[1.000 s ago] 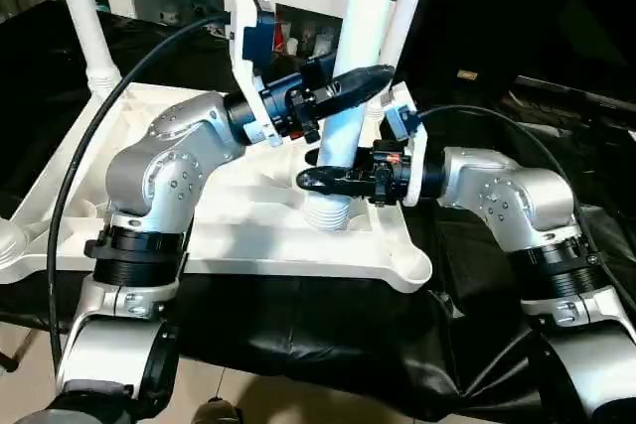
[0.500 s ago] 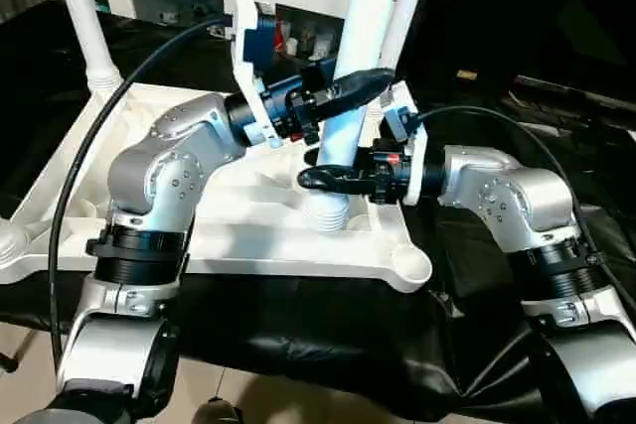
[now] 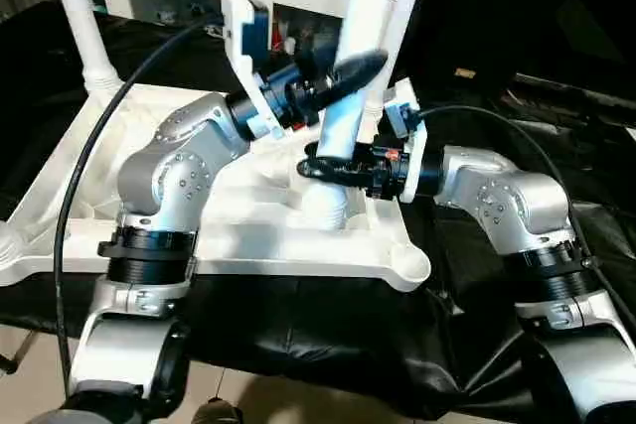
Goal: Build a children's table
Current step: Rotate table base
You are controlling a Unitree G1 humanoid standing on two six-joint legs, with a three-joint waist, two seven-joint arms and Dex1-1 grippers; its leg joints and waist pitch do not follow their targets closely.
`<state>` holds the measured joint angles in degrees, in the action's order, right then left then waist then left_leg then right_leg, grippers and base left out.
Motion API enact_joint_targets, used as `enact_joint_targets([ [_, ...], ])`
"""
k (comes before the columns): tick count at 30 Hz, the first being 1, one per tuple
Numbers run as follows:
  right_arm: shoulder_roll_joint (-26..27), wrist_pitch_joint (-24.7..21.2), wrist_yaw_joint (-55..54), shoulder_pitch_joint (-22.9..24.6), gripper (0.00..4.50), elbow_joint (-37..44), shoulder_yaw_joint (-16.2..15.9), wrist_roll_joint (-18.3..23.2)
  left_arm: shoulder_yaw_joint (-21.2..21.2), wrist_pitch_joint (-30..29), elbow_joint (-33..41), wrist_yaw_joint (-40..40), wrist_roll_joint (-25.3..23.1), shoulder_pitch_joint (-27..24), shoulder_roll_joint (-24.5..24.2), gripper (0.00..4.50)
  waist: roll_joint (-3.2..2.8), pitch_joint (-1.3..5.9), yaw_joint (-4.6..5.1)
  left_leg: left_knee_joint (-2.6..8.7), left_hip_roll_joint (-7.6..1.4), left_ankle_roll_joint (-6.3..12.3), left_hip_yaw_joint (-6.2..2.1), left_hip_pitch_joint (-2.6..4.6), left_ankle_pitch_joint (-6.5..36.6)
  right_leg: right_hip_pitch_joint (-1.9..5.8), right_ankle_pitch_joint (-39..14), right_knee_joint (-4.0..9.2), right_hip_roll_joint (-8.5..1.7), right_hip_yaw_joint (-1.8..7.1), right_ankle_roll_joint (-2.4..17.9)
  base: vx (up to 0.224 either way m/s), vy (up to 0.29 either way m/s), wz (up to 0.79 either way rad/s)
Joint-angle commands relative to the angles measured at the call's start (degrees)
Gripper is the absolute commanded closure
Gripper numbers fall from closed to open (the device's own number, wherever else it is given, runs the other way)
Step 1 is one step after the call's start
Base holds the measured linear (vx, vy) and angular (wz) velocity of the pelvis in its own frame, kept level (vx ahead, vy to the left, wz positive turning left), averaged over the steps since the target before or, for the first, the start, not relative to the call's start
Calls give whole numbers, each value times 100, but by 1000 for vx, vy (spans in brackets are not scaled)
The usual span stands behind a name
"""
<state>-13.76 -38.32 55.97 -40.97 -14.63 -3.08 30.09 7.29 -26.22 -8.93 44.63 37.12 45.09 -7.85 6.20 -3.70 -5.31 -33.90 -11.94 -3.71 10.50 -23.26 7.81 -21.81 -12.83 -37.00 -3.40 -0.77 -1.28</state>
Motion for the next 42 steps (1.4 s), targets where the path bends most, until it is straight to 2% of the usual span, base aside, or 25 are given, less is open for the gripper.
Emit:
enact_joint_targets([
  [1,25,306,-568,49,264,35,444,-12,193,33,70,-130,303,-42,108,152,-183,461,-6,347,-103,-532,-21,258,1153,173,137,383,-324,108,1312,0,0,0],
  [3,66,456,-809,71,264,-1,538,-101,213,39,143,-40,362,-99,87,152,-184,463,2,348,-100,-538,-19,261,1155,172,69,390,-318,109,1273,0,0,0],
  [4,83,726,-1102,145,264,-37,606,-281,70,-61,222,224,294,-224,-105,152,-248,458,14,352,-94,-544,-23,271,1198,170,11,395,-302,113,1234,0,0,0],
  [5,76,838,-1156,179,264,-39,613,-343,-37,-50,239,332,190,-274,-202,152,-220,452,39,363,-99,-565,-25,262,1225,165,-78,408,-298,111,1164,0,0,0],
  [6,63,1042,-1253,240,264,-43,626,-455,-230,-32,269,527,3,-363,-378,152,-242,449,42,365,-89,-573,-19,268,1252,164,-110,412,-286,115,1147,0,0,0],
  [7,-78,1352,-1375,503,264,87,596,-736,-1269,384,224,1260,-1094,-702,-1210,152,-304,441,20,391,-108,-530,-55,295,1306,123,-410,492,-314,118,923,0,0,0],
  [8,-197,1269,-1357,672,265,261,567,-808,-1803,547,176,1599,-1588,-870,-1626,152,-340,439,25,389,-106,-543,-55,301,1408,124,-532,478,-296,119,812,0,0,0],
  [9,-237,1208,-1341,740,265,342,561,-815,-1961,599,171,1698,-1726,-932,-1749,152,-337,421,68,418,-112,-561,-54,308,1473,126,-554,456,-269,123,750,0,0,0],
  [10,-343,1029,-1285,950,265,609,556,-812,-2343,751,169,1936,-2056,-1106,-2038,152,-336,442,52,410,-113,-545,-46,328,1386,139,-449,467,-272,129,754,0,0,0],
  [11,-365,989,-1263,1007,265,686,557,-804,-2404,791,177,1975,-2107,-1146,-2080,152,-327,458,61,401,-106,-526,-42,299,1273,164,-301,428,-282,134,810,0,0,0],
  [13,-445,899,-1247,1208,265,971,567,-819,-2550,842,212,1960,-2236,-1280,-2127,152,-396,490,43,378,-104,-493,-33,271,1008,181,139,374,-299,130,996,0,0,0],
  [14,-445,899,-1247,1208,265,971,567,-819,-2550,842,212,1960,-2236,-1280,-2127,152,-400,481,46,374,-104,-458,-25,259,956,168,321,365,-291,123,1110,0,0,0],
  [15,-523,729,-1233,1429,265,1311,604,-778,-2808,1025,248,1963,-2490,-1495,-2203,152,-463,456,47,377,-92,-464,-30,247,1096,164,196,369,-299,124,1178,0,0,0],
  [16,-523,729,-1233,1429,265,1311,604,-778,-2808,1025,248,1963,-2490,-1495,-2203,152,-411,425,57,389,-103,-439,-22,250,1334,163,-96,417,-305,140,1136,0,0,0],
  [20,-594,573,-1332,1690,265,1663,644,-723,-3047,1277,170,1797,-2818,-1727,-2179,152,-449,407,82,403,-103,-429,-21,271,1600,127,-900,498,-321,171,991,0,0,0],
  [22,-605,543,-1366,1777,265,1761,656,-718,-3071,1276,147,1700,-2844,-1768,-2119,181,-459,414,88,396,-107,-445,-24,276,1676,111,-1072,510,-319,174,995,0,0,0],
  [23,-609,572,-1440,1858,265,1822,641,-709,-3066,1250,84,1580,-2839,-1771,-2027,188,-492,413,87,403,-107,-455,-34,277,1724,98,-1159,513,-324,169,1008,0,0,0],
  [26,-627,643,-1557,2005,265,1928,567,-726,-3133,1229,-121,1444,-2905,-1684,-1880,227,-483,403,96,403,-104,-453,-32,285,1810,74,-1285,539,-310,168,970,0,0,0],
  [29,-679,637,-1617,2134,265,2078,478,-778,-3275,1273,-443,1446,-3076,-1521,-1740,231,-493,419,99,407,-104,-451,-46,274,1766,83,-1224,533,-309,168,916,0,0,0],
  [31,-708,585,-1589,2158,265,2127,469,-833,-3338,1297,-582,1508,-3166,-1453,-1685,253,-548,426,104,400,-96,-454,-50,267,1736,86,-1123,527,-314,168,941,0,0,0],
  [33,-716,567,-1579,2170,265,2145,471,-842,-3370,1318,-609,1546,-3194,-1440,-1680,273,-513,431,108,396,-96,-423,-47,260,1696,105,-1030,530,-313,170,962,0,0,0],
  [34,-770,545,-1591,2231,265,2185,493,-893,-3448,1343,-665,1641,-3226,-1459,-1623,273,-547,436,110,386,-94,-400,-44,257,1623,104,-897,517,-312,171,996,0,0,0],
  [37,-798,525,-1663,2296,265,2248,539,-926,-3548,1484,-851,1535,-3421,-1432,-1539,304,-538,440,118,373,-91,-331,-35,251,1579,119,-778,518,-308,171,1054,0,0,0],
  [39,-804,464,-1715,2322,265,2332,552,-866,-3635,1615,-1082,1435,-3612,-1345,-1507,313,-520,441,125,371,-89,-301,-34,240,1540,129,-768,521,-308,171,1058,0,0,0],
  [42,-845,448,-1734,2360,265,2404,503,-829,-3720,1738,-1324,1422,-3766,-1243,-1489,320,-554,420,156,381,-87,-312,-42,253,1694,106,-1063,553,-314,170,1040,0,0,0],
])
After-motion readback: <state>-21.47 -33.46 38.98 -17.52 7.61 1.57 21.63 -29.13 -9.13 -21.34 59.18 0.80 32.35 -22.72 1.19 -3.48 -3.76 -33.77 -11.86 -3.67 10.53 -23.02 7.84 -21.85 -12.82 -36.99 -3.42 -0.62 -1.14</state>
